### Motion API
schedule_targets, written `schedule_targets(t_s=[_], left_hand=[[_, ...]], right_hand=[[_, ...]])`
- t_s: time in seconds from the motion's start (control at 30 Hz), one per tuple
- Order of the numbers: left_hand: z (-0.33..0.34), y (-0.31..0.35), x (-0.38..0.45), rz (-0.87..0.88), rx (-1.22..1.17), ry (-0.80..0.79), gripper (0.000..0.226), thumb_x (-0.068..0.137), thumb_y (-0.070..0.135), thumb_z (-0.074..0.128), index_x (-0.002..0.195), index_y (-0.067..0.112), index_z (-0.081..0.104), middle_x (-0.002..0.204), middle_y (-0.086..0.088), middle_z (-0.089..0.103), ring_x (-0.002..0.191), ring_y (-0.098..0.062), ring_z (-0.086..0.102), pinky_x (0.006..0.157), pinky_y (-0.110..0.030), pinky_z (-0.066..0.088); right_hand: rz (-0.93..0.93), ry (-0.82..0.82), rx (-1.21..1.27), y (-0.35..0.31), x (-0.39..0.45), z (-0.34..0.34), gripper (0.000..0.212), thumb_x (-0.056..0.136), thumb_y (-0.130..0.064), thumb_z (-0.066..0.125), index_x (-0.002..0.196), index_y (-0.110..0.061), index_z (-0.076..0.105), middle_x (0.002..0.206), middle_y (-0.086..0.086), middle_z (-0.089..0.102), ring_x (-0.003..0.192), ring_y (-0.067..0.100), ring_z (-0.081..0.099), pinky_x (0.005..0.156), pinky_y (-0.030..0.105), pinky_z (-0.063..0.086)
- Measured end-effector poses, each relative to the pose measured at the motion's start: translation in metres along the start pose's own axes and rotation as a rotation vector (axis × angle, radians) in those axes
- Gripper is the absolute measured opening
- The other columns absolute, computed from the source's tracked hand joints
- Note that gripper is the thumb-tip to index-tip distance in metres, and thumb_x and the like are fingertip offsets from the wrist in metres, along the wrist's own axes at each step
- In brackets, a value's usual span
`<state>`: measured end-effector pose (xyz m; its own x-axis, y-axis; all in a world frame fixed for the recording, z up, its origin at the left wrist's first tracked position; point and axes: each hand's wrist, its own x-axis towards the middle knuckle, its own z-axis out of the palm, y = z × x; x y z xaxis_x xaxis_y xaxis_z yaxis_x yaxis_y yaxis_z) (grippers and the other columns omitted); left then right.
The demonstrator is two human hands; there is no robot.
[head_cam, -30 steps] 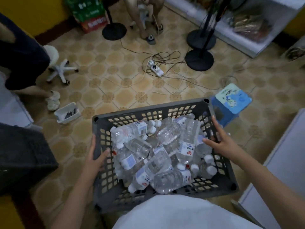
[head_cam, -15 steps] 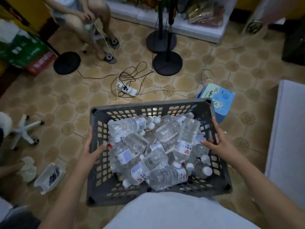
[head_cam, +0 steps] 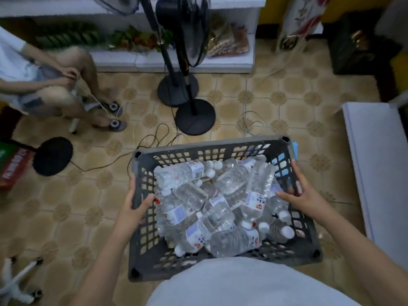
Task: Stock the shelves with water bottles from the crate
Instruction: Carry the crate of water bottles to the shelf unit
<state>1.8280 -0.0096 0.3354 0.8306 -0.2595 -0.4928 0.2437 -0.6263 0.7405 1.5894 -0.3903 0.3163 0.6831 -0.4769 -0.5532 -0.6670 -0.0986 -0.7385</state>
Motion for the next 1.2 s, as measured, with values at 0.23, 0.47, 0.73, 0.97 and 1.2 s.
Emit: schedule_targets(t_s=[0.23, 0.47, 0.73, 0.97, 1.2], left_hand=[[0.030, 0.099, 0.171, 0.094, 0.089, -0.242, 0.082, 0.082, 0.054, 0.066, 0.139, 0.071, 0.010, 0.147, 0.018, 0.042, 0.119, -0.022, 0.059, 0.071, -0.033, 0.058], [0.083, 0.236, 0.311, 0.211, 0.212, -0.514, 0.084, 0.082, 0.052, 0.067, 0.139, 0.071, 0.009, 0.149, 0.018, 0.039, 0.125, -0.017, 0.052, 0.073, -0.032, 0.057], [0.195, 0.364, 0.414, 0.355, 0.346, -0.676, 0.083, 0.083, 0.052, 0.066, 0.140, 0.070, 0.008, 0.154, 0.022, 0.027, 0.118, -0.010, 0.053, 0.079, -0.035, 0.056], [0.309, 0.457, 0.500, 0.329, 0.401, -0.741, 0.080, 0.079, 0.054, 0.067, 0.133, 0.077, 0.012, 0.150, 0.011, 0.043, 0.129, -0.023, 0.051, 0.079, -0.037, 0.055], [0.406, 0.556, 0.572, 0.310, 0.431, -0.797, 0.082, 0.081, 0.050, 0.066, 0.134, 0.076, 0.009, 0.146, 0.013, 0.046, 0.115, -0.019, 0.060, 0.067, -0.030, 0.055]], right_hand=[[0.149, 0.250, 0.126, -0.028, 0.057, -0.011, 0.112, 0.067, -0.042, 0.078, 0.149, -0.054, 0.002, 0.153, -0.014, 0.032, 0.136, 0.010, 0.038, 0.103, 0.025, 0.033], [0.303, 0.448, 0.291, -0.073, 0.107, -0.049, 0.111, 0.061, -0.056, 0.078, 0.143, -0.065, 0.004, 0.155, -0.012, 0.032, 0.136, 0.013, 0.040, 0.113, 0.041, 0.034], [0.364, 0.629, 0.451, -0.086, 0.176, -0.108, 0.103, 0.076, -0.037, 0.076, 0.148, -0.056, 0.004, 0.141, -0.021, 0.034, 0.123, 0.003, 0.041, 0.100, 0.028, 0.038], [0.413, 0.692, 0.547, -0.074, 0.266, -0.208, 0.103, 0.069, -0.039, 0.078, 0.140, -0.068, 0.009, 0.137, -0.018, 0.046, 0.109, 0.003, 0.055, 0.099, 0.039, 0.048], [0.456, 0.725, 0.468, -0.076, 0.357, -0.310, 0.104, 0.079, -0.028, 0.077, 0.147, -0.058, 0.005, 0.138, -0.024, 0.032, 0.123, 0.001, 0.034, 0.101, 0.032, 0.040]])
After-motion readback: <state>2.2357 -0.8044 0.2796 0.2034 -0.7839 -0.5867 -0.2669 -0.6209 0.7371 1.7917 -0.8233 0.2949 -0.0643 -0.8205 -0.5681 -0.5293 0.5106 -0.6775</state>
